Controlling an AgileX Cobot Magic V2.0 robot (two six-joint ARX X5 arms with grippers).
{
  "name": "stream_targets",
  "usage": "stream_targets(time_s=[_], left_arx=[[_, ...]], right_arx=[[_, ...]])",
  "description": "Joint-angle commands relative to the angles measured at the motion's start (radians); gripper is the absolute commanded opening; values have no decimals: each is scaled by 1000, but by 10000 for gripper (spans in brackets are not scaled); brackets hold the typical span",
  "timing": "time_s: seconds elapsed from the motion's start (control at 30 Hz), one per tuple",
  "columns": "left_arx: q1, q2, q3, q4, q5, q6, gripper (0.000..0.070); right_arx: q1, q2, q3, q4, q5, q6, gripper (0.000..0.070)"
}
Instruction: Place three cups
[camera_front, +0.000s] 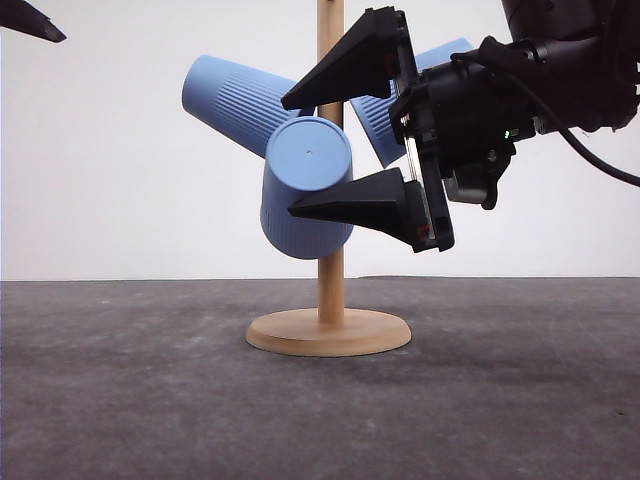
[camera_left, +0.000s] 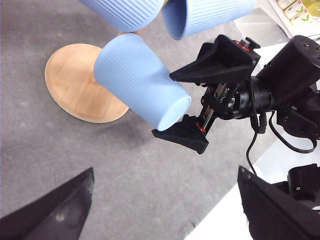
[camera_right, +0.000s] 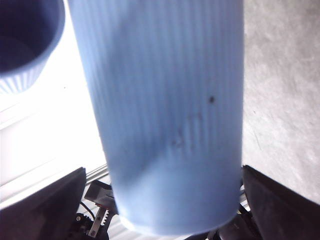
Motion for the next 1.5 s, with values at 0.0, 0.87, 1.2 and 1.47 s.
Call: stream_targets(time_s=[0.0,0.87,1.2,1.47], left_arx=[[-2,5,20,2,-2,1,555],[-2,5,20,2,-53,4,555],[-2,5,20,112,-349,8,555],[-2,4,20,124,-351,83,0]], right_arx=[[4,-25,8,4,-9,-2,636],[-251,-673,10,-1062,322,-1569,493],[-321,-739,10,-1027,774,-1997,493],[-320,-738,10,-1004,778,-1999,30]])
